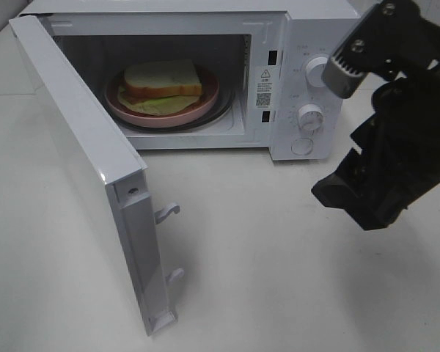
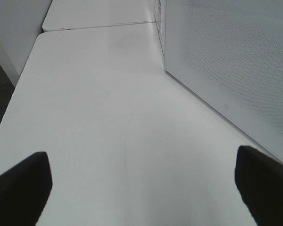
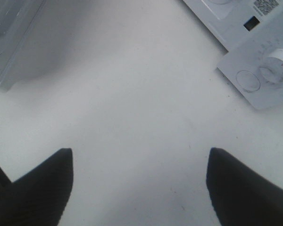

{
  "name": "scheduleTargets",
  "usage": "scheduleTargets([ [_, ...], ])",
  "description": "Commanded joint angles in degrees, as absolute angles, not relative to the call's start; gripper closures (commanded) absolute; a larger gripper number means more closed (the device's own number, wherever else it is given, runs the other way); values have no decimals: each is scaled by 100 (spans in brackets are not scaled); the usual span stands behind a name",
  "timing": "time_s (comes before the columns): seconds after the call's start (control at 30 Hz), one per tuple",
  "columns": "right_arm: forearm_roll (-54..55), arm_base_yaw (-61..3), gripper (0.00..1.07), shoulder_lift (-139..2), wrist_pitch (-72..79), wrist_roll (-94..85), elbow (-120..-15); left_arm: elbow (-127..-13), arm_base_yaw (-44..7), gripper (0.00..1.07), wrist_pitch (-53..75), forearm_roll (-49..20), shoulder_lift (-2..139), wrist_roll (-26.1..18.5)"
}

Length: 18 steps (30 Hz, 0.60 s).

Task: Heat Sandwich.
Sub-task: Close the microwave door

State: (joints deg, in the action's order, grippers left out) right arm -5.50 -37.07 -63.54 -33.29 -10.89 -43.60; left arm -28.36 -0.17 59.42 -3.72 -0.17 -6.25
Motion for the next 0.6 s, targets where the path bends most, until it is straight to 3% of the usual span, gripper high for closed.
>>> scheduleTargets([
  [0.03, -716, -3690, 31, -5924, -3701, -779, -4337, -2830, -6, 3, 5896, -367, -149, -613],
  [0.6, -751, -3690, 31, -4337, -5689, -453, -4337, -2830, -6, 3, 5896, -367, -149, -613],
])
